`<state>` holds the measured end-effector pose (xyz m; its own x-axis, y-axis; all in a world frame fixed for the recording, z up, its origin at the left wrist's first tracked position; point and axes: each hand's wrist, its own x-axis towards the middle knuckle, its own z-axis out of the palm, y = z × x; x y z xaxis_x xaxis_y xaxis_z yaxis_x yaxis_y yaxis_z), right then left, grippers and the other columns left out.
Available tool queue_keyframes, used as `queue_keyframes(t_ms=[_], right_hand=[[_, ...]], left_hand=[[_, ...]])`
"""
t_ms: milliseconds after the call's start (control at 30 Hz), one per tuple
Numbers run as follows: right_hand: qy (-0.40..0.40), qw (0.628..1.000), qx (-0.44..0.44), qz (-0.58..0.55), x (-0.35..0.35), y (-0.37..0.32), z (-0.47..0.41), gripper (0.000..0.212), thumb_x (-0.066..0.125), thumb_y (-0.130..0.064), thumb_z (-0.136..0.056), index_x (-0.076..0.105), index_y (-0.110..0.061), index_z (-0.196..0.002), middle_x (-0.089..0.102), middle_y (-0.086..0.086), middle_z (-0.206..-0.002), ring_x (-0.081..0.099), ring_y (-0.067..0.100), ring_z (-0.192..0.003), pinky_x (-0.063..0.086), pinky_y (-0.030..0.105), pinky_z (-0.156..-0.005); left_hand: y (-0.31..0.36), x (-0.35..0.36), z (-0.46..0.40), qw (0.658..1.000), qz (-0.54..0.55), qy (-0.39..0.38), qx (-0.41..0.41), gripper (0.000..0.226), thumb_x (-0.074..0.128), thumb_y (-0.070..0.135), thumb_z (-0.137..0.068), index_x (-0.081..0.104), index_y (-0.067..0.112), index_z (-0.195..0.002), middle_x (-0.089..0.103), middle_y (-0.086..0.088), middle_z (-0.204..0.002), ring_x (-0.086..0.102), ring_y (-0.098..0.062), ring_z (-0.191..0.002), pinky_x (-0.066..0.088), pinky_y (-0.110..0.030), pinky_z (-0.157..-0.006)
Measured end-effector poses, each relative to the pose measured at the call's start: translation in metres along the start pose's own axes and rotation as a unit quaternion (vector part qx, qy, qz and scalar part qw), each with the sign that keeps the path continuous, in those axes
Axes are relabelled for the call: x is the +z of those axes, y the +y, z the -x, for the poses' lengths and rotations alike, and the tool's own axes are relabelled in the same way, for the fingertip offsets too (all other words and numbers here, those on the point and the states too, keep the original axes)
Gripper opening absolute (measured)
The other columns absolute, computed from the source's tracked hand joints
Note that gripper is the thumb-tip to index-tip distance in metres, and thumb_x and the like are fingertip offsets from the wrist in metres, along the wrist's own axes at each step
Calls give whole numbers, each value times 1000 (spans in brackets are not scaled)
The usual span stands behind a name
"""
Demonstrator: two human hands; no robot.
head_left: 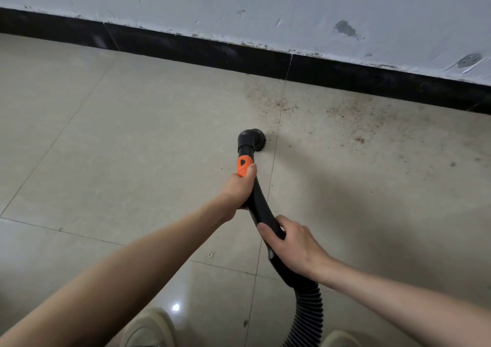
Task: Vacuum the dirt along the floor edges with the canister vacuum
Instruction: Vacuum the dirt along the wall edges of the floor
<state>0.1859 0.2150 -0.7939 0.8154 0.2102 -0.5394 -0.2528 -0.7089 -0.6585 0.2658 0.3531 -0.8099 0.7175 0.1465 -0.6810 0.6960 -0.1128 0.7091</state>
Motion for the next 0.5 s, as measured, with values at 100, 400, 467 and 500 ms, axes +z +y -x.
queue_keyframes(t_ms=[100, 400, 467, 500], right_hand=[[10, 1000, 11, -12, -3, -2, -9, 40, 48, -55, -91, 53, -17, -83, 70, 1, -70, 66, 16, -67, 52, 32, -68], [-83, 996, -39, 17, -2, -15, -12, 34, 52, -51, -92, 47, -21, -77, 60, -5, -68, 59, 13, -63, 49, 30, -63], [-119, 992, -46, 23, 0, -17, -8, 33, 52, -51, -93, 49, -20, -81, 60, -5, -70, 59, 13, -63, 50, 30, -63], [-135, 989, -47, 28, 2, -17, -6, 33, 52, -51, -93, 50, -20, -83, 60, -5, -72, 59, 13, -64, 50, 30, -63]], left_hand=[[7, 4, -8, 1000, -10, 3, 3, 43, 40, 46, -95, 51, 5, -102, 54, -6, -85, 55, -17, -73, 49, -27, -60], [-6, -33, -10, 995, 79, 43, -46, 36, 48, 40, -91, 52, 6, -101, 56, -7, -88, 57, -19, -75, 51, -29, -61], [-15, -42, -4, 993, 97, 43, -60, 34, 50, 40, -92, 51, 7, -97, 55, -7, -85, 57, -19, -75, 50, -30, -62], [-21, -45, 0, 992, 99, 44, -63, 32, 49, 40, -92, 50, 8, -93, 54, -7, -84, 56, -20, -76, 51, -30, -64]])
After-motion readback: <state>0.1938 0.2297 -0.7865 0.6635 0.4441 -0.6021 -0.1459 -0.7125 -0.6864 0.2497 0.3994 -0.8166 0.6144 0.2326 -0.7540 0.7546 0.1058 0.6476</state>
